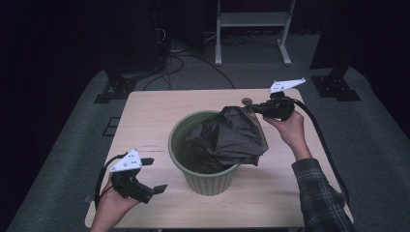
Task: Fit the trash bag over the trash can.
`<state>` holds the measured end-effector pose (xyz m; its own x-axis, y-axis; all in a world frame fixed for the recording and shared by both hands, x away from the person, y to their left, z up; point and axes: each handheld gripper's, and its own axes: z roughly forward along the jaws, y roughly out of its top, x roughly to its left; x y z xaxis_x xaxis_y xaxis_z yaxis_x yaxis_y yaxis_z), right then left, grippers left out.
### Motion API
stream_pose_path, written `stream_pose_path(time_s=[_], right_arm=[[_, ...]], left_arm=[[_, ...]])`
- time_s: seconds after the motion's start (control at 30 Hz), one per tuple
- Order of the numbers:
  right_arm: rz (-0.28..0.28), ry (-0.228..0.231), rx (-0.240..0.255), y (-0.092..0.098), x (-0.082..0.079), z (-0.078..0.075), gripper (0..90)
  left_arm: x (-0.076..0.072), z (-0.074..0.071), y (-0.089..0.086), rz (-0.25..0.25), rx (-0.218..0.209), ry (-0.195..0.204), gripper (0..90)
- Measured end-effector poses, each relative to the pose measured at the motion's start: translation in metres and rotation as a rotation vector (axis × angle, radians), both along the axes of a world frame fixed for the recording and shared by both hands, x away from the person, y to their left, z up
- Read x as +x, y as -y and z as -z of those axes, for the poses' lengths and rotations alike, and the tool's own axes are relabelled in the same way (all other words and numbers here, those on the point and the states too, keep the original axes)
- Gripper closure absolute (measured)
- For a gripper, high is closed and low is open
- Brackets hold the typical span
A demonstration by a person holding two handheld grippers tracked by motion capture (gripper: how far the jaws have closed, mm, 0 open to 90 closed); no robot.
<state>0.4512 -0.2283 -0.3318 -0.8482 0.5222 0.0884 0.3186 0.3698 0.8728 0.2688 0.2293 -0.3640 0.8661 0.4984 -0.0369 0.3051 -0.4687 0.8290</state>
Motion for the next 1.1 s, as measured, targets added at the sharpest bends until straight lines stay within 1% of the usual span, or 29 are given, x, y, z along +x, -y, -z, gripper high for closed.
stream_pose_path(time_s=[0.13,0.2,0.23,0.33,0.43,0.5,0.53,0.57,0.63,0.7,0.77,0.83,0.93,0.97,1.1], right_arm=[[-0.002,0.003,0.003,0.000,-0.001,-0.001,89.8],[-0.005,0.003,-0.003,0.000,-0.002,-0.001,89.8],[-0.006,0.002,-0.005,0.000,-0.002,-0.001,89.8],[-0.006,0.004,-0.002,0.000,-0.003,-0.002,89.8],[-0.007,0.007,0.000,0.001,-0.003,-0.004,89.8],[-0.007,0.004,-0.004,0.002,-0.003,-0.004,89.8],[-0.007,0.003,-0.005,0.002,-0.003,-0.004,89.8],[-0.007,0.000,-0.004,0.002,-0.003,-0.004,89.8],[-0.008,0.000,-0.002,0.002,-0.003,-0.005,89.7],[-0.012,-0.007,-0.002,0.001,-0.003,-0.005,89.7],[-0.014,-0.007,-0.008,0.001,-0.003,-0.005,89.7],[-0.015,-0.011,-0.012,0.000,-0.002,-0.006,89.7],[-0.021,-0.008,-0.013,-0.001,-0.002,-0.008,89.7],[-0.020,-0.006,-0.015,-0.002,-0.002,-0.009,89.7],[-0.026,-0.003,-0.020,-0.004,-0.002,-0.011,89.6]], left_arm=[[0.003,-0.025,0.007,0.049,-0.020,0.020,0.0],[0.005,-0.036,0.012,0.071,-0.020,0.030,0.0],[0.007,-0.043,0.015,0.089,-0.020,0.037,0.0],[0.013,-0.060,0.021,0.138,-0.043,0.053,1.9],[0.019,-0.072,0.028,0.166,-0.058,0.066,4.2],[0.023,-0.079,0.035,0.179,-0.053,0.072,5.6],[0.025,-0.081,0.037,0.189,-0.047,0.075,7.3],[0.027,-0.085,0.041,0.201,-0.054,0.078,10.7],[0.030,-0.091,0.049,0.221,-0.057,0.082,12.8],[0.034,-0.095,0.058,0.251,-0.056,0.081,17.6],[0.038,-0.099,0.067,0.277,-0.054,0.082,18.0],[0.042,-0.101,0.076,0.301,-0.056,0.078,21.8],[0.046,-0.104,0.090,0.329,-0.047,0.084,21.9],[0.048,-0.106,0.094,0.346,-0.038,0.083,22.5],[0.049,-0.108,0.114,0.386,-0.019,0.082,24.1]])
